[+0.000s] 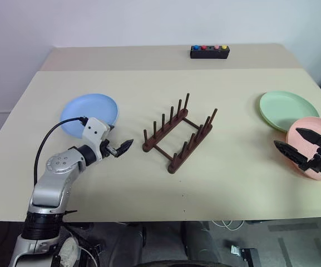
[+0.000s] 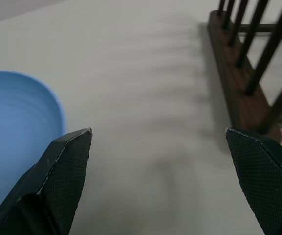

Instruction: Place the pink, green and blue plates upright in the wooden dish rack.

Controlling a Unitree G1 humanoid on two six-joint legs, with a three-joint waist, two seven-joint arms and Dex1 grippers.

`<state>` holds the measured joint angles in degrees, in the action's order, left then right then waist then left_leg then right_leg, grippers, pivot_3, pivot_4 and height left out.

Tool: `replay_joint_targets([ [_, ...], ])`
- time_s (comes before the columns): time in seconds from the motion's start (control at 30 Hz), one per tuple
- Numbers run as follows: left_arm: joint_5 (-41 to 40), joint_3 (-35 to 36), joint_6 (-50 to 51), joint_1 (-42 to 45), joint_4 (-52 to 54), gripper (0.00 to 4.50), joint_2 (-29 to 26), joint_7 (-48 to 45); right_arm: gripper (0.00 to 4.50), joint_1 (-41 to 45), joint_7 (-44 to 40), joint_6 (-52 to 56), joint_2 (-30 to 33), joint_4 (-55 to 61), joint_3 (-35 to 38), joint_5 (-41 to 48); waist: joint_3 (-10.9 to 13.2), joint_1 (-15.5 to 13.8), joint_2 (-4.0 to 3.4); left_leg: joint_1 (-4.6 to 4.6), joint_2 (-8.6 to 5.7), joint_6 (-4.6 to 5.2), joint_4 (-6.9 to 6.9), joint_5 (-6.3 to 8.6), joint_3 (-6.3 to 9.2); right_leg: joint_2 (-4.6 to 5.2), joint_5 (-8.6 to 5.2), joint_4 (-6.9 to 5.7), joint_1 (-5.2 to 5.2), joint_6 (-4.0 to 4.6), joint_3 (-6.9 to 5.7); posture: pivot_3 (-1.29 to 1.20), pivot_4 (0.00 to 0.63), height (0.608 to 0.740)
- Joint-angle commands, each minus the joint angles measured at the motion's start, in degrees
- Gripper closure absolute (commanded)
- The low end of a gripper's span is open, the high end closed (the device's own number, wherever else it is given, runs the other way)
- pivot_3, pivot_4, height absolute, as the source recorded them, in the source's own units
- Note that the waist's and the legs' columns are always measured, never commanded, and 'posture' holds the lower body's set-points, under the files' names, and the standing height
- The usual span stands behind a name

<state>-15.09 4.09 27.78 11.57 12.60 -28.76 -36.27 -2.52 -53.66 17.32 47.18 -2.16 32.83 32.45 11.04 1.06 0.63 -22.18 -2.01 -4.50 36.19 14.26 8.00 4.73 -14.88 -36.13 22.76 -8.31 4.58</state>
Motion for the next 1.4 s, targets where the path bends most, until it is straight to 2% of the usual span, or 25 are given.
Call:
replay_joint_targets([
  [0.03,-1.65,2.36,-1.20,-1.82,2.39,0.00,-2.68,-2.32,0.01,-0.34,-2.90,1.22,1.49,2.26,0.74,1.98,0.00,0.00,0.00,0.00,0.00,0.00,0.00,0.00,0.00,0.00,0.00,0.00,0.00,0.00,0.00,0.00,0.150,0.740],
  [0.33,-5.36,5.08,-1.38,-4.52,2.34,0.00,-8.55,-8.55,0.01,-1.78,-5.41,3.23,2.11,7.61,-0.28,1.74,0.01,-0.23,-0.01,-0.01,0.01,0.00,0.03,0.00,-0.01,0.00,-0.01,0.01,-0.01,0.02,0.00,0.00,0.150,0.740],
  [0.73,-5.56,3.56,-1.81,-3.82,0.65,0.00,-10.16,-11.22,0.01,-5.40,-0.43,2.66,-4.17,15.49,-5.29,0.05,0.01,-0.14,-0.01,0.00,0.02,0.00,0.00,0.00,-0.01,0.00,-0.01,0.01,0.01,0.02,0.00,0.00,0.150,0.740],
  [0.93,-8.19,1.37,0.97,-4.04,2.39,0.00,-11.44,-16.03,0.01,-8.21,2.45,1.74,-6.45,19.37,-4.42,-0.13,0.00,-0.21,0.00,-0.02,0.02,0.00,0.01,0.00,0.00,0.00,-0.01,0.01,0.01,0.01,-0.01,0.00,0.150,0.740],
  [1.03,-11.48,-2.83,4.64,-5.75,9.06,0.00,-12.66,-19.83,0.01,-10.87,2.51,1.82,-6.97,21.67,-4.29,0.18,0.01,-0.20,-0.01,-0.03,0.02,0.01,-0.04,0.01,0.00,0.00,-0.02,0.01,0.03,0.01,-0.01,0.00,0.150,0.740],
  [1.1,-10.60,-6.89,4.59,-5.72,11.14,0.00,-11.90,-20.21,0.01,-11.50,2.81,1.90,-7.13,22.60,-4.50,0.68,0.01,-0.21,-0.01,-0.05,0.02,0.03,-0.02,0.02,-0.02,0.03,-0.02,0.03,0.03,0.01,0.00,0.00,0.150,0.740],
  [1.17,-4.93,-13.45,1.99,-4.63,11.08,0.00,-10.84,-18.99,0.01,-12.15,2.19,3.31,-6.49,24.36,-6.04,1.33,0.00,-0.22,-0.01,-0.04,0.02,0.03,0.02,0.02,-0.02,0.02,-0.05,0.02,0.01,0.08,0.01,0.00,0.150,0.740],
  [1.4,-0.08,-24.05,3.86,0.67,8.11,0.00,-2.25,-13.81,0.01,-11.90,2.55,5.43,-5.58,28.33,-8.88,1.01,-0.01,-0.28,0.00,0.02,0.02,0.03,0.05,0.02,-0.01,0.00,-0.05,0.01,-0.05,0.07,0.00,0.00,0.150,0.740],
])
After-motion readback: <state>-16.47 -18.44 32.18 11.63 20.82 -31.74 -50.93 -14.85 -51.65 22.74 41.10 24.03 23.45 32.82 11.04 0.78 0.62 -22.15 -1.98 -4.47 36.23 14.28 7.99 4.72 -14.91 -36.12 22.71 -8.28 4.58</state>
